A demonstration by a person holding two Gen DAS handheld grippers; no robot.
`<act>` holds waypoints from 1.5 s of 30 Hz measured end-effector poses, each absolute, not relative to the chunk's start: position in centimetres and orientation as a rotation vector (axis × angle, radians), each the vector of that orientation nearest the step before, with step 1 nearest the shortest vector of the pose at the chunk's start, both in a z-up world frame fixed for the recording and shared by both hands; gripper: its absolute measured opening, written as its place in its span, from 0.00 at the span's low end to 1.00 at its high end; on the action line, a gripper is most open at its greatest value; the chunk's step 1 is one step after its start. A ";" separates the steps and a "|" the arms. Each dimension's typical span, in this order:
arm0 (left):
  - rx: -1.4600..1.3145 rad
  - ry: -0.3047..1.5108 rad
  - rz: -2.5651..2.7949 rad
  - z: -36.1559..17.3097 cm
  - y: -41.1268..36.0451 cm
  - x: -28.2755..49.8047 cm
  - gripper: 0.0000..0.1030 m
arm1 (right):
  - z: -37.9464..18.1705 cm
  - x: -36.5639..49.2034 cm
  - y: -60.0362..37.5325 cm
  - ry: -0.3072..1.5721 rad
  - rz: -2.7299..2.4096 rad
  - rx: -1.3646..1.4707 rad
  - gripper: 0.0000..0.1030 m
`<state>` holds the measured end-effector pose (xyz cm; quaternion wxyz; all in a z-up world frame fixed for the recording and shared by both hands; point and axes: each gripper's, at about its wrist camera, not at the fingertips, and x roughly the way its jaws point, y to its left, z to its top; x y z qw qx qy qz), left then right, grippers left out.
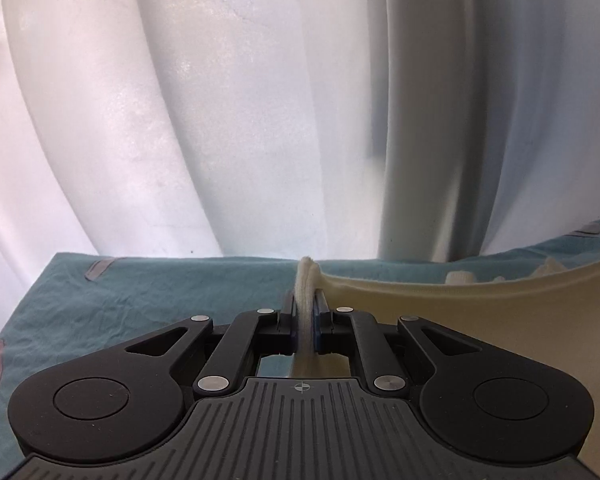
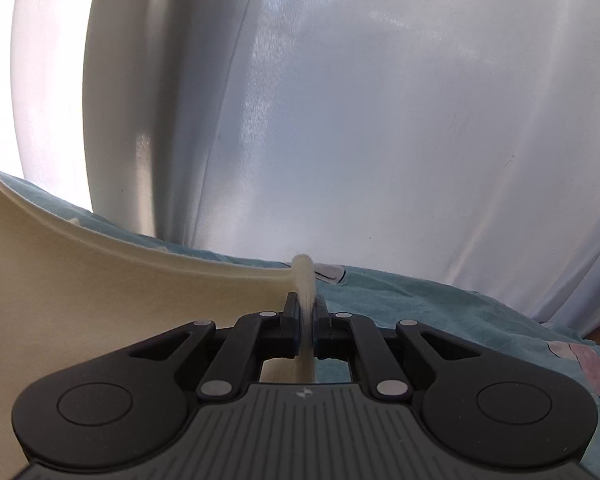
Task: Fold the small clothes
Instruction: 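Lift the hem up with both tools and fold it toward the collar, then lay the hem on the collar and open both tools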
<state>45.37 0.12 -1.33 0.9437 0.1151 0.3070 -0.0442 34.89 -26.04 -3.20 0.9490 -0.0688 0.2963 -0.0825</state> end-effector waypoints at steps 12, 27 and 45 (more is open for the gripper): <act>0.265 0.685 -0.057 -4.8 -0.6 46.6 0.10 | -6.4 36.7 -26.0 0.646 -0.204 -0.190 0.05; 0.235 0.699 -0.021 -4.0 0.9 45.0 0.53 | -6.4 36.0 -26.8 0.661 -0.265 -0.172 0.32; 0.034 0.749 -0.044 -4.5 4.9 38.8 0.79 | -7.0 28.7 -25.0 0.636 -0.160 -0.182 0.23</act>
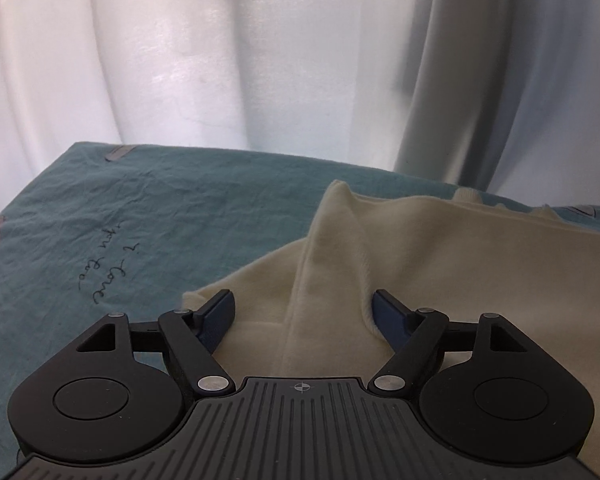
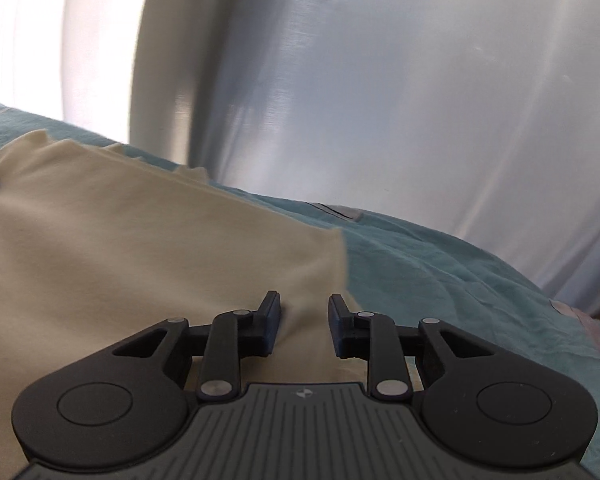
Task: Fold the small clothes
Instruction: 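Lay the hem on the collar and open both tools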
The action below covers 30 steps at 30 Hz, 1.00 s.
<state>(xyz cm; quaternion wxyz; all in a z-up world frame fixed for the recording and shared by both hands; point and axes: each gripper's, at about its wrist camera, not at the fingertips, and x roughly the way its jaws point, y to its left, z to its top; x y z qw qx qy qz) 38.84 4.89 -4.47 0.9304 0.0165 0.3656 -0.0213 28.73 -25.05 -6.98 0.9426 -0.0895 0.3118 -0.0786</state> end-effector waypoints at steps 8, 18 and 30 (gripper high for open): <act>-0.139 0.773 0.017 -2.2 11.4 35.0 0.76 | -3.7 21.8 -25.5 0.610 -0.078 -0.044 0.23; -0.354 0.921 -0.217 -3.0 13.0 33.6 0.79 | -4.0 17.6 -20.9 0.664 0.124 0.021 0.23; -0.453 0.973 -0.318 -4.4 13.4 35.6 0.27 | -3.6 17.0 -19.1 0.671 0.170 -0.006 0.23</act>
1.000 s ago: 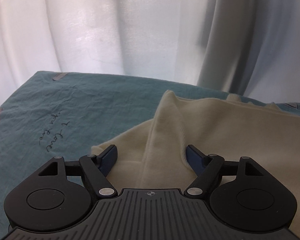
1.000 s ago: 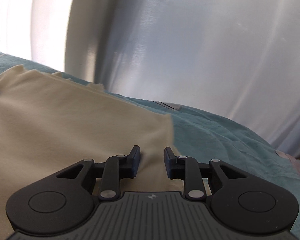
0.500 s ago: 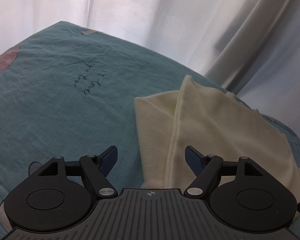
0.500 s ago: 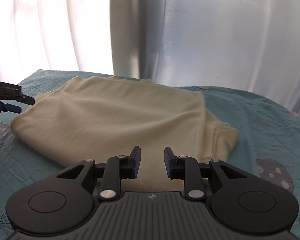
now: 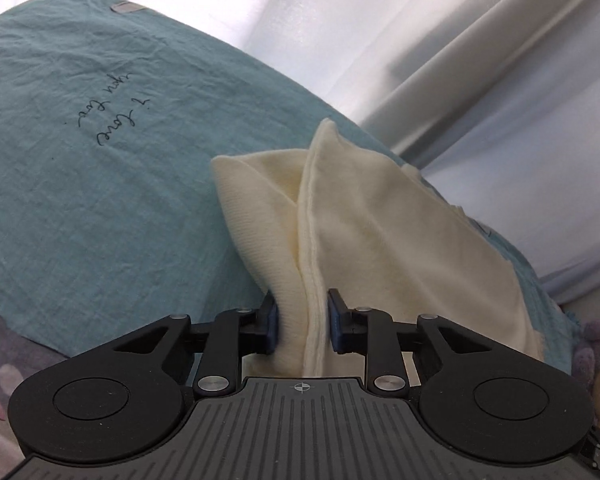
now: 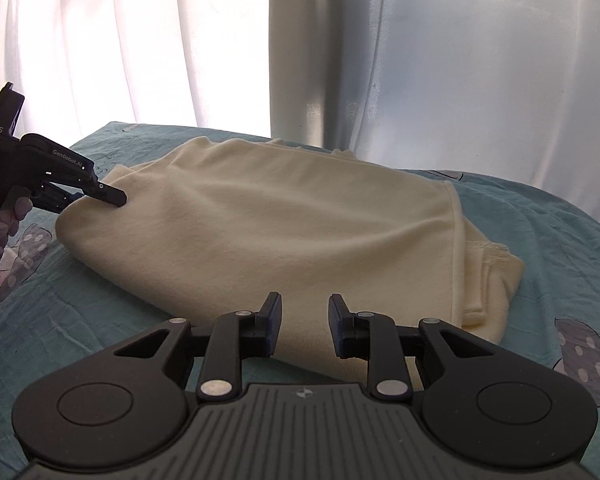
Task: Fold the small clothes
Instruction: 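Lay the hem on the collar and open both tools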
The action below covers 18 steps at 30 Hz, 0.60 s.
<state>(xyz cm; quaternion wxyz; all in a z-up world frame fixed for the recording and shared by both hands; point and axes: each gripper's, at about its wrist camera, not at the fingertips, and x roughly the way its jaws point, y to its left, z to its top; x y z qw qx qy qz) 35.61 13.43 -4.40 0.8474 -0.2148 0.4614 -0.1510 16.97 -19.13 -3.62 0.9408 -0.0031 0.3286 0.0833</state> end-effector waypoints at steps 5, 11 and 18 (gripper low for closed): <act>-0.523 0.945 -0.319 -5.0 14.0 35.9 0.50 | -3.6 17.2 -19.0 0.677 0.166 -0.011 0.23; -0.573 0.961 -0.315 -5.5 14.4 36.7 0.20 | -3.6 17.5 -18.0 0.674 0.192 -0.027 0.23; -0.571 0.915 -0.356 -3.0 14.5 36.0 0.17 | -3.7 17.4 -18.6 0.677 0.170 -0.014 0.23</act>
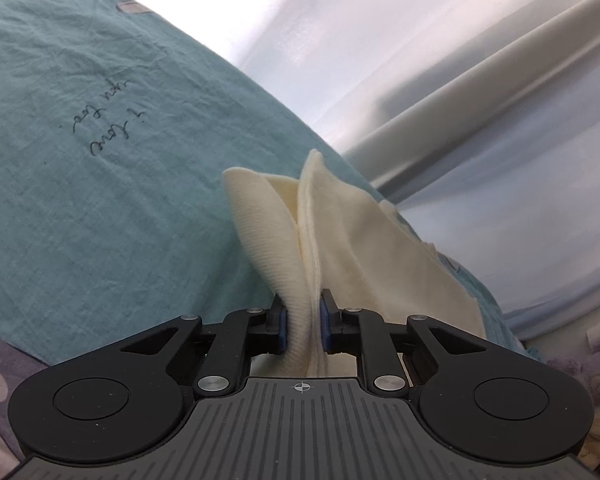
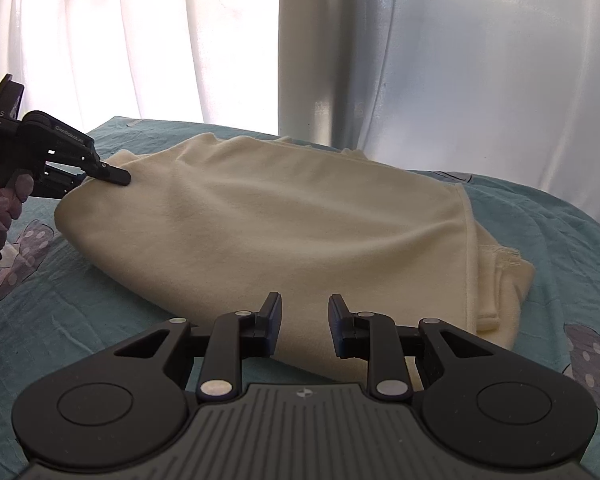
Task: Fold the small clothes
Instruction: 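Lay the hem on the collar and open both tools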
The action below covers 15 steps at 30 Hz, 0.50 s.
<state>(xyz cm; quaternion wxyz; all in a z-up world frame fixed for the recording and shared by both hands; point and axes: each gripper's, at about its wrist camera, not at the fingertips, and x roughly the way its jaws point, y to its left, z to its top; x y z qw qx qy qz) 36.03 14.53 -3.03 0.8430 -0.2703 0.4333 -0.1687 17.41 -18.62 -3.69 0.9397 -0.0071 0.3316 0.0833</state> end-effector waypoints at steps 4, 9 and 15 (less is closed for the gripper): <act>-0.525 0.864 -0.419 -0.2 12.5 35.4 0.17 | -3.6 17.4 -19.8 0.674 0.136 0.008 0.23; -0.475 0.842 -0.483 1.9 9.1 34.9 0.17 | -3.4 17.0 -20.5 0.666 0.114 0.023 0.23; -0.413 0.859 -0.528 2.1 4.5 34.2 0.17 | -3.3 16.4 -21.3 0.658 0.087 0.041 0.23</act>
